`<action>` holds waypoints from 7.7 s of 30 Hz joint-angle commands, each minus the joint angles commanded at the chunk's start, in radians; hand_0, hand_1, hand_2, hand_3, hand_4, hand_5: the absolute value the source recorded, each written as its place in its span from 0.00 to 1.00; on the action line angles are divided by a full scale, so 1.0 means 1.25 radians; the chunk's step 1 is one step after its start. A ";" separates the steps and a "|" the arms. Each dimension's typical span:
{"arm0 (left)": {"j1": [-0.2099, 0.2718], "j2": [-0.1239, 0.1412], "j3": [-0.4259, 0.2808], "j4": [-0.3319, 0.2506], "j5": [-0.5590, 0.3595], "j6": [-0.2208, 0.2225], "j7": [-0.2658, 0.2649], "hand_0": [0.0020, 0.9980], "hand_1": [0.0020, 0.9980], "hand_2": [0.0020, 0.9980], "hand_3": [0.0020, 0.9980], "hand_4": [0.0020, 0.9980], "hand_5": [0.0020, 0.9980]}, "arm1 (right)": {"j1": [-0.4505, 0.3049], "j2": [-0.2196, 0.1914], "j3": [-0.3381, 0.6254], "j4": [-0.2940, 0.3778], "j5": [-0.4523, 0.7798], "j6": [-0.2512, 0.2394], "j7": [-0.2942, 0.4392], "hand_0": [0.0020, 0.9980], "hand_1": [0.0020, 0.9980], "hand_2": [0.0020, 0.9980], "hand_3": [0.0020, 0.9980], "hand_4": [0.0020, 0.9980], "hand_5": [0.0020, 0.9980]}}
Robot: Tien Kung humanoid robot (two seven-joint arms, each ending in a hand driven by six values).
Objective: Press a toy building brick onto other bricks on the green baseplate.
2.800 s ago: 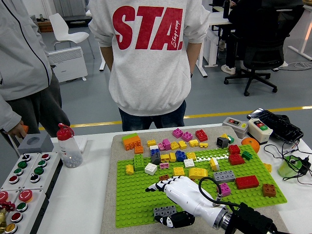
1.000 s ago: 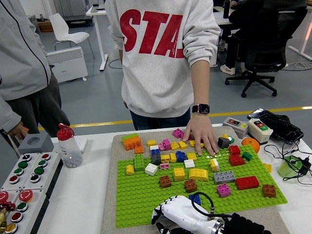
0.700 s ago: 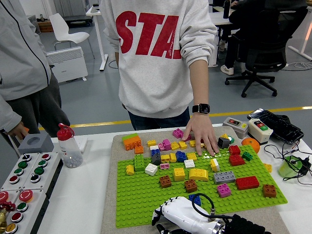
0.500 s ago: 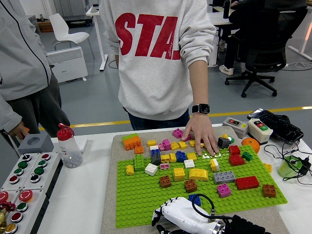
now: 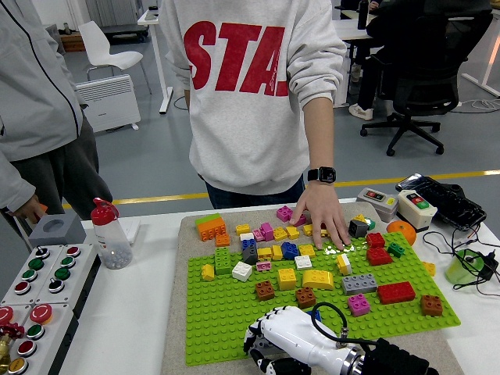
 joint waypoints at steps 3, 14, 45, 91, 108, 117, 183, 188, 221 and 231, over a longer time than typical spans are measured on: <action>-0.001 0.000 0.001 0.000 -0.002 0.000 -0.001 0.66 0.69 0.68 0.58 0.29 1.00 | -0.003 -0.002 0.026 0.003 -0.007 -0.015 -0.001 0.64 0.64 0.63 0.61 0.41 0.24; -0.006 0.002 -0.001 0.000 -0.004 0.001 -0.002 0.66 0.69 0.68 0.58 0.29 1.00 | -0.030 -0.036 0.126 -0.010 -0.085 0.033 -0.093 0.70 0.70 0.70 0.74 0.66 0.28; -0.006 0.001 0.001 0.000 -0.002 0.001 0.000 0.66 0.69 0.68 0.58 0.29 1.00 | -0.078 -0.088 0.118 -0.006 -0.132 0.082 -0.153 0.69 0.70 0.70 0.75 0.75 0.31; -0.005 0.000 0.001 0.000 -0.001 0.000 0.000 0.66 0.68 0.68 0.58 0.29 1.00 | -0.063 -0.051 0.105 -0.069 -0.104 0.053 -0.142 0.61 0.61 0.60 0.67 0.63 0.28; -0.008 0.000 0.001 0.000 -0.001 0.000 0.000 0.66 0.68 0.68 0.58 0.29 1.00 | -0.059 -0.046 0.096 -0.074 -0.101 0.039 -0.134 0.57 0.59 0.58 0.65 0.59 0.27; -0.008 0.000 0.001 0.000 -0.001 -0.001 0.000 0.66 0.68 0.68 0.58 0.29 1.00 | -0.061 -0.052 0.100 -0.061 -0.099 0.033 -0.126 0.48 0.52 0.53 0.59 0.58 0.26; -0.007 0.001 0.002 0.000 0.005 -0.003 0.001 0.66 0.68 0.68 0.58 0.29 1.00 | -0.019 0.056 0.025 -0.063 -0.080 -0.010 -0.101 0.48 0.53 0.54 0.59 0.54 0.22; -0.008 0.001 0.002 0.000 0.005 -0.003 0.001 0.66 0.68 0.68 0.58 0.29 1.00 | -0.020 0.055 0.024 -0.063 -0.078 -0.010 -0.101 0.48 0.53 0.54 0.59 0.54 0.22; -0.001 -0.001 -0.003 0.000 0.014 -0.002 0.004 0.66 0.68 0.68 0.58 0.29 1.00 | -0.039 0.037 0.024 -0.055 -0.080 -0.009 -0.101 0.48 0.53 0.54 0.59 0.54 0.22; -0.003 -0.001 -0.001 0.000 0.010 -0.003 0.002 0.66 0.69 0.68 0.58 0.29 1.00 | -0.039 0.034 0.027 -0.049 -0.088 0.001 -0.101 0.48 0.53 0.54 0.60 0.55 0.21</action>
